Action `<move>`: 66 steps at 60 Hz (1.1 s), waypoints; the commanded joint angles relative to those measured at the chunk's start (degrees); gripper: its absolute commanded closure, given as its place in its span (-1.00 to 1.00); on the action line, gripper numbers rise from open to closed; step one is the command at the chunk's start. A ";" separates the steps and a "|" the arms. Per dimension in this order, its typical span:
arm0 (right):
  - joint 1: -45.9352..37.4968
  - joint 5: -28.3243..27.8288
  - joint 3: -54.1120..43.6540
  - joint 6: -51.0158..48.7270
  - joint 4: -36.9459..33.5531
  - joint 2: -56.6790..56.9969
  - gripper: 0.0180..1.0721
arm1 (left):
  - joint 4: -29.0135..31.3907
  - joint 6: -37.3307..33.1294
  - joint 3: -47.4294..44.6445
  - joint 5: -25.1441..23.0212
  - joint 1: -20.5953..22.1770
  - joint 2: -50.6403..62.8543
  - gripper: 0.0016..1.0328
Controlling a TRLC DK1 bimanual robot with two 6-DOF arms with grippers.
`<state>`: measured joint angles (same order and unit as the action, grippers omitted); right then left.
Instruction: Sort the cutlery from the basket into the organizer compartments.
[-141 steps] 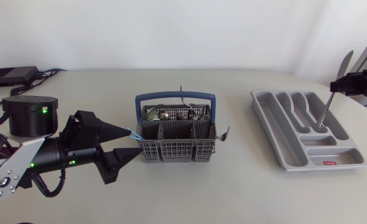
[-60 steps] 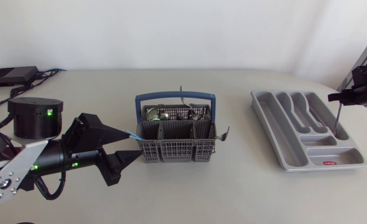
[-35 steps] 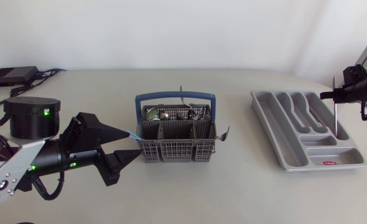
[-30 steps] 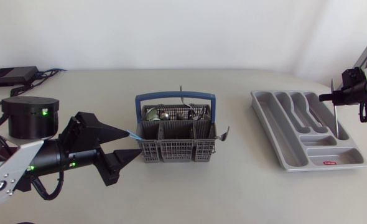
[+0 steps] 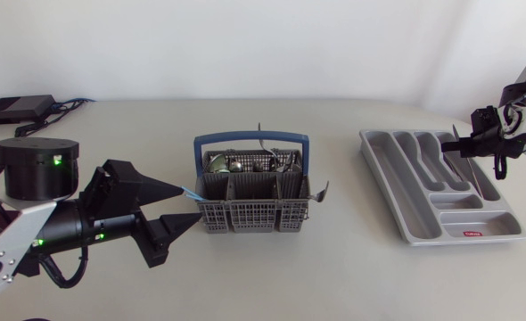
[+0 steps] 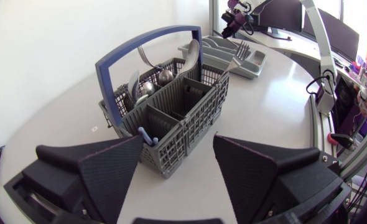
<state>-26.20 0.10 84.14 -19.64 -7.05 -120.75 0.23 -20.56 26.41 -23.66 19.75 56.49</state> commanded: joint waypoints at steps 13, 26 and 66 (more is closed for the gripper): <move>0.44 0.52 -0.55 1.71 0.37 -0.80 0.26 | 0.91 1.04 0.13 0.19 -0.24 -2.08 -0.50; 0.80 0.52 -5.04 1.27 2.04 4.38 0.01 | 1.53 1.57 0.39 0.11 0.64 -4.90 -0.50; 15.91 -1.94 -35.89 -0.58 2.65 44.64 -0.33 | 1.09 -0.27 0.30 2.21 -3.84 -6.83 -0.50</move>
<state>-13.13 -1.67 52.03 -19.75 -4.12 -80.97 2.22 -19.57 26.74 -20.16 18.02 48.77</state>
